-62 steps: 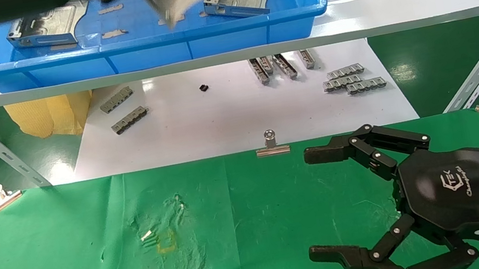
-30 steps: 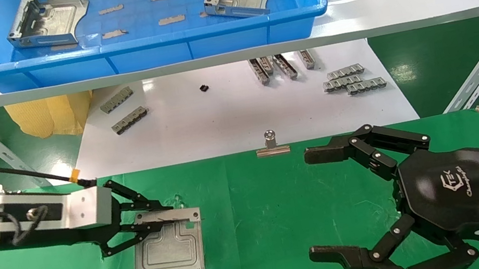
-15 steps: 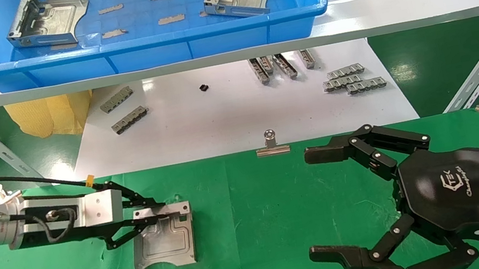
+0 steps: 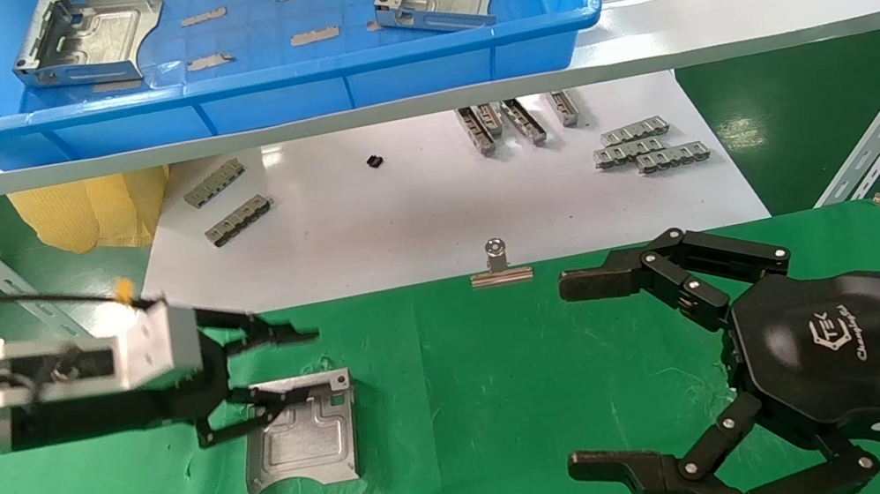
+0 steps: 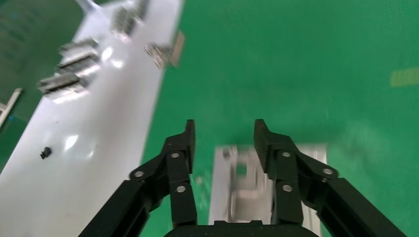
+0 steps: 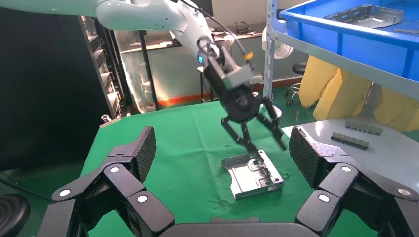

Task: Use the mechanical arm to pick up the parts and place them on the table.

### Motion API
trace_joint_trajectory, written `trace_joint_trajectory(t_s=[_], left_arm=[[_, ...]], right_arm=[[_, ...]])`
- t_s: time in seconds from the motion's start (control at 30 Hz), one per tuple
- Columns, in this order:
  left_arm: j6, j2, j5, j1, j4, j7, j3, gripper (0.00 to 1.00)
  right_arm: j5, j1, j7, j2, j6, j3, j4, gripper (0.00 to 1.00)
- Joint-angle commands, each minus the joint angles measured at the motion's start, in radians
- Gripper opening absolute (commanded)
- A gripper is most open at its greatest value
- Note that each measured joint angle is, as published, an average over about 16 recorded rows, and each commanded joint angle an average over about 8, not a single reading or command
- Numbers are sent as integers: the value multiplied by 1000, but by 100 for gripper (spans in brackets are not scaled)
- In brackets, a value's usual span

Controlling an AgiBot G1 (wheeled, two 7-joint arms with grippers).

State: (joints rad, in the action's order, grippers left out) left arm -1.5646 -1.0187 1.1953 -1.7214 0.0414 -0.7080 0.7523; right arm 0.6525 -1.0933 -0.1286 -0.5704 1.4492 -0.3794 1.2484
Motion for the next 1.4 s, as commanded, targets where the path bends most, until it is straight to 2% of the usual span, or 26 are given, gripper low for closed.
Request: trace_joint_trajectory(t_s=[0.03,0.2,0.6,1.4], left_arm=[[-31,6,-29,0,-13,37,-19,100],[-42,18,-80,24,-9,109,-50,100],[-38,30,-94,46,32,130,-63,100],[5,183,-244,288,520,439,-229,100]], right_arm=[[0,0,0,0,0,0,0,100],[0,0,0,0,0,0,0,100],[0,0,0,0,0,0,0,100],[0,0,0,0,0,0,0,100]])
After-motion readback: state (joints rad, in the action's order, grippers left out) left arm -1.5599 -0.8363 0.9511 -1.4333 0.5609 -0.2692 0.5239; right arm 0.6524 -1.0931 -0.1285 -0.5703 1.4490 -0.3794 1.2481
